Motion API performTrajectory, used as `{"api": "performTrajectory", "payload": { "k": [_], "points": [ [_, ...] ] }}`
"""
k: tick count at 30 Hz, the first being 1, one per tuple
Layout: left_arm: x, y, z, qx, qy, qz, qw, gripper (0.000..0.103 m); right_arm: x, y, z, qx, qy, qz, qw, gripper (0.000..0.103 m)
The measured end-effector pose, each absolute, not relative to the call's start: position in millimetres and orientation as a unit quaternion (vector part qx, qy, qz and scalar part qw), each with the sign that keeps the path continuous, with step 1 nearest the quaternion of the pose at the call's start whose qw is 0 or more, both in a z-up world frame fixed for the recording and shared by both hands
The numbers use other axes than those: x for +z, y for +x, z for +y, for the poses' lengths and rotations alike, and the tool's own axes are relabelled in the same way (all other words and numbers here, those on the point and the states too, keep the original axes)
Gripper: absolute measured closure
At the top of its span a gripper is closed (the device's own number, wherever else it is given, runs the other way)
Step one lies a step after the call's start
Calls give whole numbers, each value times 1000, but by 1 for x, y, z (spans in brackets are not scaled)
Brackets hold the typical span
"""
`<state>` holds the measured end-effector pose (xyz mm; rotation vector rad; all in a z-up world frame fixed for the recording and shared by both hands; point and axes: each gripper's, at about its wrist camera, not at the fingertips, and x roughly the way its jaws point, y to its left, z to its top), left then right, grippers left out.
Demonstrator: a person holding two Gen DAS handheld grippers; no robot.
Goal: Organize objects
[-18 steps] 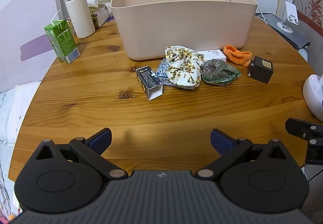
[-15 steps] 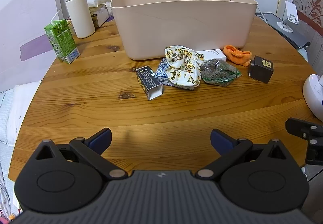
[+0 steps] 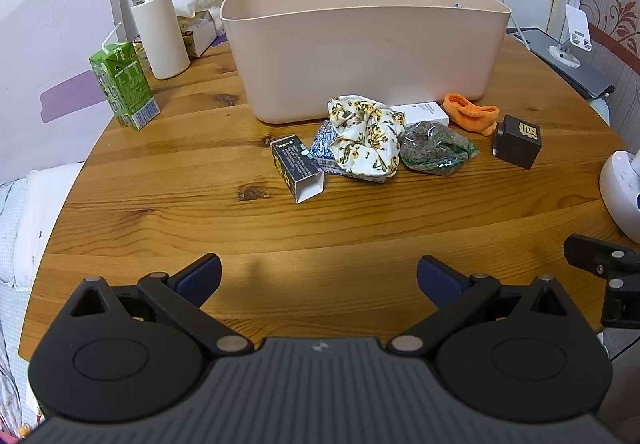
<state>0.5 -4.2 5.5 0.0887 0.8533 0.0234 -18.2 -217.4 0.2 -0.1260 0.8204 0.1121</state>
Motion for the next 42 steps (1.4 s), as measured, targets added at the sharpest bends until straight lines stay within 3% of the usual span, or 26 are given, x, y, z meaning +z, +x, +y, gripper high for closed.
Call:
{"api": "performTrajectory", "payload": {
  "k": [42],
  "points": [
    [5,6,-3,15,38,415,909,0,-3,-5,-226,57,-45,403,912,0]
  ]
}}
